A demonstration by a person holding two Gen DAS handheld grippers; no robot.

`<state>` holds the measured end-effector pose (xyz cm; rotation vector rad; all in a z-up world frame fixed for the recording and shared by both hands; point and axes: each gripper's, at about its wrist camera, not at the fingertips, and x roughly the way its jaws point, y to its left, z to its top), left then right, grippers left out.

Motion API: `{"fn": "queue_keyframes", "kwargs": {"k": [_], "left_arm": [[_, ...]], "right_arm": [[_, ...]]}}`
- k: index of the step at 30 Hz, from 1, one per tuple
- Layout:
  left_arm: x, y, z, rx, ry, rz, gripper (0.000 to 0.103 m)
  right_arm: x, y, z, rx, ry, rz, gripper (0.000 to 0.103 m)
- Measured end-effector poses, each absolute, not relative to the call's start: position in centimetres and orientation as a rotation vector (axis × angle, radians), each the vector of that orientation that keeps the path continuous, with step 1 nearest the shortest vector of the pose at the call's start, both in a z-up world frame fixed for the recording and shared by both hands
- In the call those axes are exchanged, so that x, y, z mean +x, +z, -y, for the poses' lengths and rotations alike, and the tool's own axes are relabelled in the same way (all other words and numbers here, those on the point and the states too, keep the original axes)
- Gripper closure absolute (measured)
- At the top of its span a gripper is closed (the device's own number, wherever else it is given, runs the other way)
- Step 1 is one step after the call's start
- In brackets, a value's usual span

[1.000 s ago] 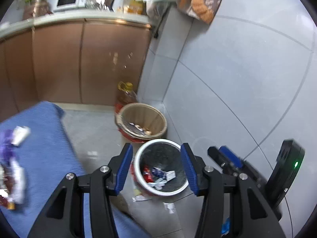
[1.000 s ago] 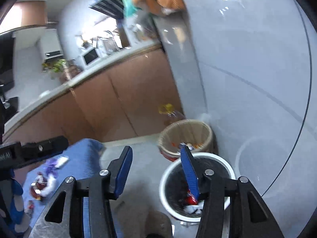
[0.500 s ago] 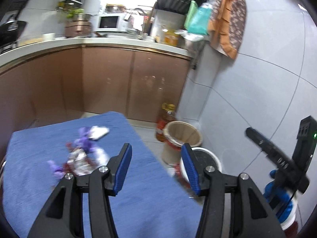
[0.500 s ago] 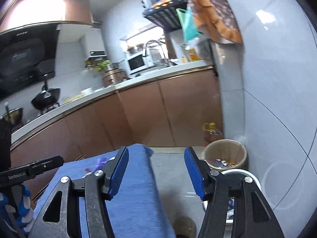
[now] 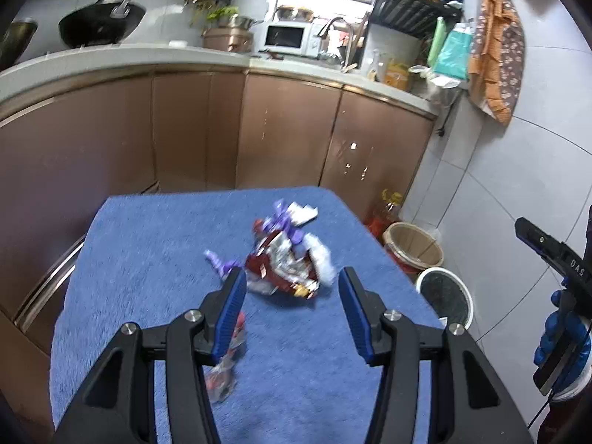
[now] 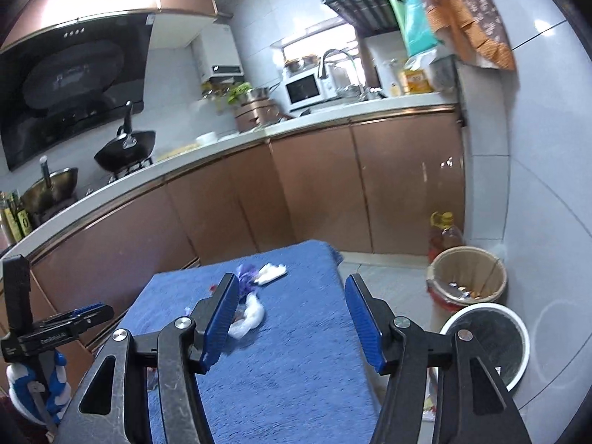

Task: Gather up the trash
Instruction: 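Move both grippers back over the table toward the candy wrappers, then grasp the clear candy wrapper with the left gripper while the right gripper grasps the brown chip bag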

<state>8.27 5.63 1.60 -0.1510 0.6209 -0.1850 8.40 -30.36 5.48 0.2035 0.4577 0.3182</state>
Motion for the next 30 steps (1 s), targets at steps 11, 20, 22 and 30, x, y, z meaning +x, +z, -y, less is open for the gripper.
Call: {"fn": "queue_keyframes", "kwargs": {"k": [11,20,22,30], "left_arm": [[9.8,-4.0,-6.6,-0.129,-0.158,-0.704,0.053],[12.0,-8.5,-8.3,-0.159,-0.16,-0.778,0.053],[12.5,-9.3,-8.7,-0.164,-0.171,-0.792,0.053],[14.2,-12.1,-9.9,-0.208,-0.221,-0.837,0.054]], "right_arm": [[10.5,2.7,26.7,0.181,0.404,-0.553,0.046],[13.3,-0.6,19.2,0.085,0.599,-0.667,0.046],[14.0,-1.3,17.6,0.064,0.638,-0.689,0.046],[17.3,-4.3,10.4,-0.065,0.752,-0.771,0.046]]}}
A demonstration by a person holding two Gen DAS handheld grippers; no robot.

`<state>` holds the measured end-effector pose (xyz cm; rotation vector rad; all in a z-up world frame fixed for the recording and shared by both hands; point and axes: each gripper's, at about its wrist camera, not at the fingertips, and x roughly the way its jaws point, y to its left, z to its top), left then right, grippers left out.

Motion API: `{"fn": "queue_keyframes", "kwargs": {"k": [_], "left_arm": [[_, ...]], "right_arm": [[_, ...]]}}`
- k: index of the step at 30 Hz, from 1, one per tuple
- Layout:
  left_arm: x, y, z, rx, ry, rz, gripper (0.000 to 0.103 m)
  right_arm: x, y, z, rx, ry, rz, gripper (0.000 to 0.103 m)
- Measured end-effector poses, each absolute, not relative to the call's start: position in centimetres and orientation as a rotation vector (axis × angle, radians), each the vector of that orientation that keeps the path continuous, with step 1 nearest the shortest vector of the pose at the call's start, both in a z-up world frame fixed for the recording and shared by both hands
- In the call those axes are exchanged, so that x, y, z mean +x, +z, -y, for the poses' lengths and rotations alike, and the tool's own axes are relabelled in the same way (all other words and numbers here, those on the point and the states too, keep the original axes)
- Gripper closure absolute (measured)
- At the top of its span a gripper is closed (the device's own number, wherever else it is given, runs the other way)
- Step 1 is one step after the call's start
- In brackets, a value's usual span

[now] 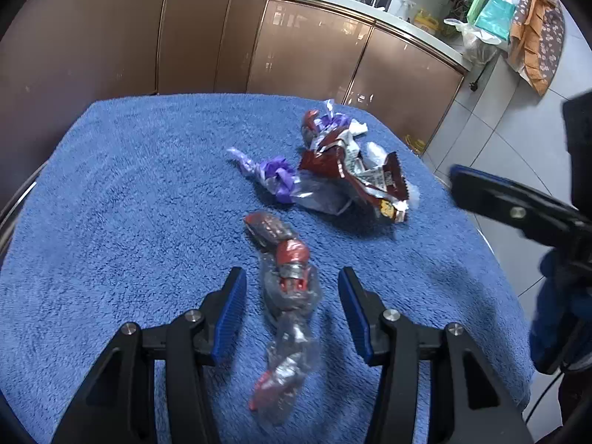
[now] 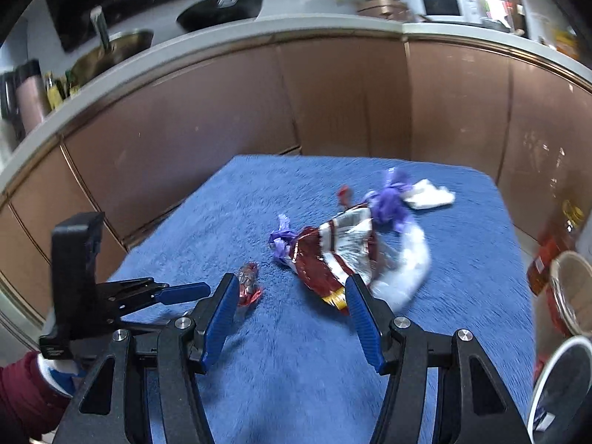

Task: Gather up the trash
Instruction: 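Grasp the clear candy wrapper with the left gripper while the right gripper grasps the brown chip bag, then carry the wrapper and chip bag toward the white bin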

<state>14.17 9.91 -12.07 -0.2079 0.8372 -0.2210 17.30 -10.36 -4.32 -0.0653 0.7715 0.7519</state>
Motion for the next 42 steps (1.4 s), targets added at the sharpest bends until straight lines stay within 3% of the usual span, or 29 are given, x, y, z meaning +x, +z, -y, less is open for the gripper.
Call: {"fn": "queue_keyframes", "kwargs": {"k": [8,13,16,20,22,30,42], "left_arm": [[14.8,-13.3,-11.0,-0.261,-0.256,-0.84,0.054],[15.2,-13.4,-11.0,-0.283,-0.298,-0.849,0.071],[15.3,-13.6,-10.8,-0.284,-0.307,-0.856,0.085],[15.4,-13.5,-10.7,-0.28,-0.308,-0.854,0.09],[15.4,-13.4,-10.7,-0.279,-0.297,-0.847,0.091],[14.5,-12.5,-11.4,-0.3,-0.256,-0.82,0.092],[9.8,-6.8,-11.2,-0.275,-0.219,-0.719,0.092]], "right_arm": [[20.5,-7.3,6.0,-0.166,0.753,-0.829,0.046],[22.6,-8.4,5.3,-0.173,0.696,-0.839,0.047],[24.0,-9.1,6.0,-0.14,0.658,-0.863,0.063],[24.7,-9.6,7.1,-0.114,0.651,-0.878,0.086],[24.6,-9.5,7.5,-0.11,0.651,-0.873,0.093],[22.9,-7.4,9.4,-0.045,0.687,-0.823,0.098],[16.8,-0.6,13.6,0.094,0.757,-0.699,0.099]]}}
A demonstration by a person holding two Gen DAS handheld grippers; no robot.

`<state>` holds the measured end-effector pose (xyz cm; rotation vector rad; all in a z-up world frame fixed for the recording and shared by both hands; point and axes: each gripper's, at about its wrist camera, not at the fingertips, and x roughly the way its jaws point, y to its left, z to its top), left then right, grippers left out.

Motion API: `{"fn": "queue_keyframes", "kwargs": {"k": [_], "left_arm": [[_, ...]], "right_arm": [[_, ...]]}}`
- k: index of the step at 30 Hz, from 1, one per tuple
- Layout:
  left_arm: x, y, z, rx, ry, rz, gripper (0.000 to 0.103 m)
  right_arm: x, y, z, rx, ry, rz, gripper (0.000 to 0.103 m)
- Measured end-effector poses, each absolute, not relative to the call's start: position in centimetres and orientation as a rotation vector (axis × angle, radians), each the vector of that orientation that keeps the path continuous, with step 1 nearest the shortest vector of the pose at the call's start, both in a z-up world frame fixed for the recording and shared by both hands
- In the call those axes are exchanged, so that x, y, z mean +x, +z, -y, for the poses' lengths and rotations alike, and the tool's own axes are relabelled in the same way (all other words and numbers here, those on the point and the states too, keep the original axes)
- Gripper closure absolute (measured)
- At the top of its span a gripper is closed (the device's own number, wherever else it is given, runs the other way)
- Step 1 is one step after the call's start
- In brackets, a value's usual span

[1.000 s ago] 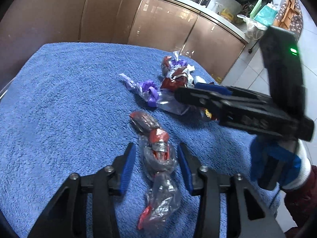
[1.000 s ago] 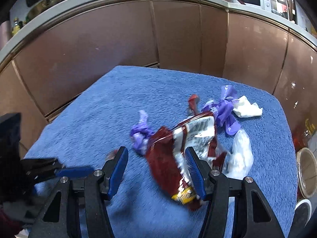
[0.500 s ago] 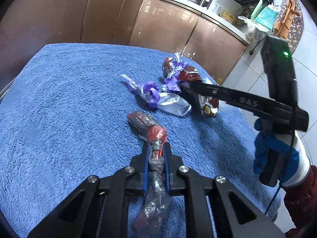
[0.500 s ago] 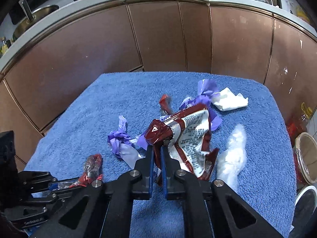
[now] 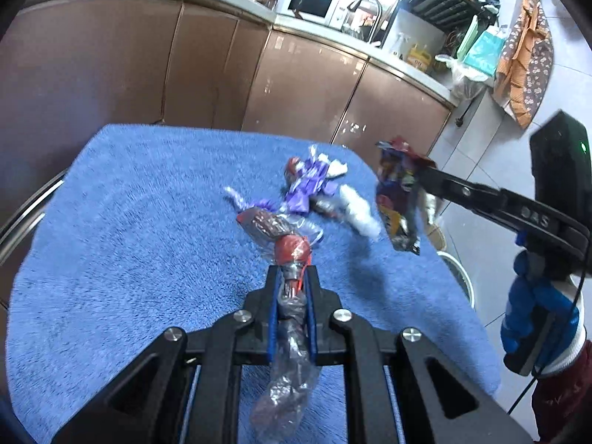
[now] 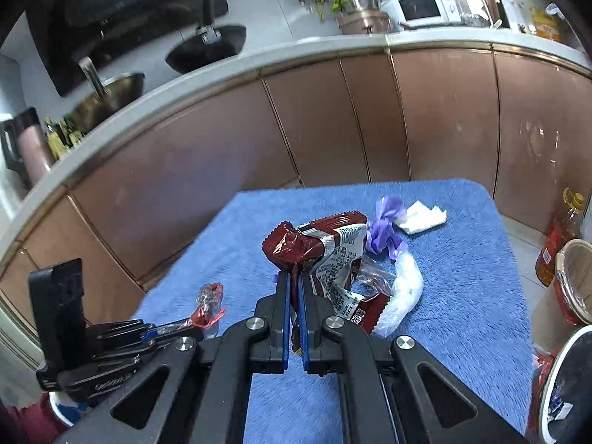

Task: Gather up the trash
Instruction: 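Carry the wrapper and chip bag toward the white bin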

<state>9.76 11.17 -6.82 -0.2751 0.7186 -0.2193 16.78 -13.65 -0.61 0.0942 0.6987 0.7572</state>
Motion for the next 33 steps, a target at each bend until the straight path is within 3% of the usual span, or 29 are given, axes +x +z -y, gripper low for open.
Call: {"fn": "queue_keyframes", "kwargs": {"k": [9,17,24,33], "left_arm": [[6.5,-2.0,-8.7,-0.238,-0.235,-0.657,0.092],[7.9,1.8,-1.6,-0.202,-0.345,-0.636,0.092],[12.5,1.9,8.8,-0.119,-0.494,-0.687,0.092],[19.9,-1.1,24.1,-0.027,-0.685,-0.798,0.092]], "right_arm": [[12.4,3.8,20.1,0.172,0.716,-0.578,0.099],[9.5,5.4,28.6,0.245,0.584,-0.497,0.099],[8.8,3.7,37.7,0.309,0.389,-0.473,0.099],[11.9,-2.7,48.8,0.444,0.183,-0.537,0.099]]}}
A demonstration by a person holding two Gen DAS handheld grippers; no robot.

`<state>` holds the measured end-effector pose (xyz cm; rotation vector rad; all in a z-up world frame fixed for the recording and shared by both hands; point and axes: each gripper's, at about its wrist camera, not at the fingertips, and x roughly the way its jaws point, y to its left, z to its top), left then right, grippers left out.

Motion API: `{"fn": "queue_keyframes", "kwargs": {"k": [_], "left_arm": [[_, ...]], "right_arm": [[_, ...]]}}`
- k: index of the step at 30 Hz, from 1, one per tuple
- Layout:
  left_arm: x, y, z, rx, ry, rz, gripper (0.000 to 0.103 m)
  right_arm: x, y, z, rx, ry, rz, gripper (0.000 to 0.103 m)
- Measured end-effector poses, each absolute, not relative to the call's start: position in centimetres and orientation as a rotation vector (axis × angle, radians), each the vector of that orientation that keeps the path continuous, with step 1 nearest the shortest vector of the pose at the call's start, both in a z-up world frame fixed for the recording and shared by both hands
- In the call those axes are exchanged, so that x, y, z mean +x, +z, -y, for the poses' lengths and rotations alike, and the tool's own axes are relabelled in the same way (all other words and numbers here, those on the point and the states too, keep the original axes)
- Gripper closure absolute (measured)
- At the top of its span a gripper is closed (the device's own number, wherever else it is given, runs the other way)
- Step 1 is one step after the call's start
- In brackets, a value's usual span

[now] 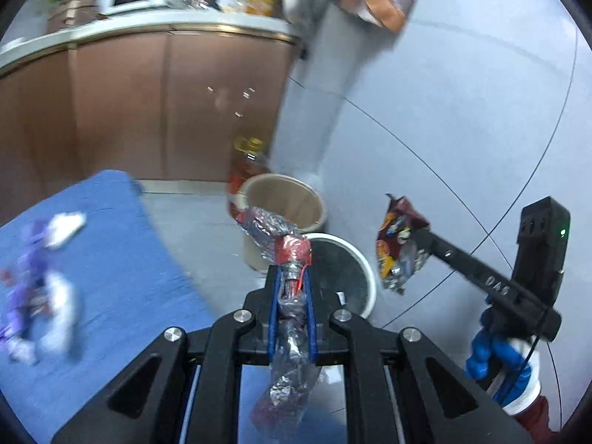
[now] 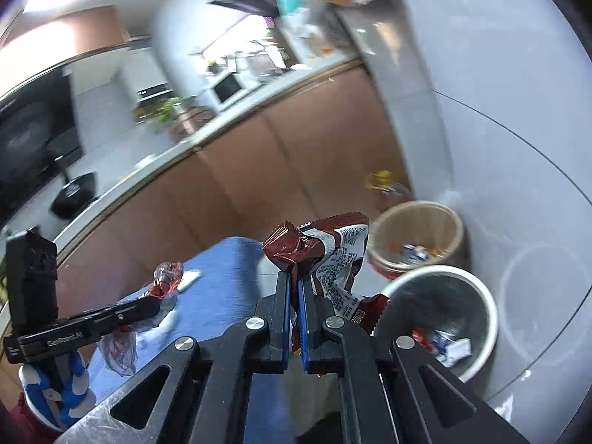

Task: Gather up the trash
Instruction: 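Carry the wrapper and chip bag toward the white bin, then open both grippers over the white bin to drop the items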

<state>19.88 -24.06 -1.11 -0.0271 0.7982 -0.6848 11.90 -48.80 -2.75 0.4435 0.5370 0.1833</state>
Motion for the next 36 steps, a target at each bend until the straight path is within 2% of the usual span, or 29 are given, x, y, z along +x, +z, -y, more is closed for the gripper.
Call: {"fn": "queue_keyframes", "kwargs": {"k": [5,14,16,17,19,20,27,32,36], "left_arm": [[23.4,-4.3,32.3,0.02,-0.753,-0.879,0.092],[29.2,-10.5,40.9,-0.012,-0.772,-1.031,0.089],[30.2,-11.5,42.3,-0.021,-0.774,-1.053,0.081],[30.5,-11.8,42.7,-0.02,-0.773,-1.057,0.077],[31.2,-12.6,43.5,-0.03,-0.765,-1.064,0.058],[31.3,-12.7,43.7,-0.039,-0.764,-1.067,0.056],[31.6,-12.1,42.1,-0.085,-0.749,-1.042,0.055],[30.6,-9.5,38.5,-0.099,-0.684,-0.974,0.055],[29.1,-7.1,34.5,-0.107,-0.626,-0.907,0.055]], "right_arm": [[14.8,-6.7,52.4,0.469,0.107,-0.603,0.098],[19.0,-12.3,55.1,0.435,-0.005,-0.7,0.096],[19.3,-13.3,55.6,0.441,-0.022,-0.714,0.095],[19.6,-13.8,55.9,0.444,-0.036,-0.723,0.093],[19.8,-14.6,56.3,0.438,-0.063,-0.741,0.085],[19.9,-15.0,56.5,0.438,-0.078,-0.751,0.08],[19.1,-15.6,56.3,0.433,-0.127,-0.771,0.057],[18.0,-13.4,54.8,0.416,-0.132,-0.732,0.04],[17.0,-11.2,52.9,0.418,-0.106,-0.701,0.037]]}}
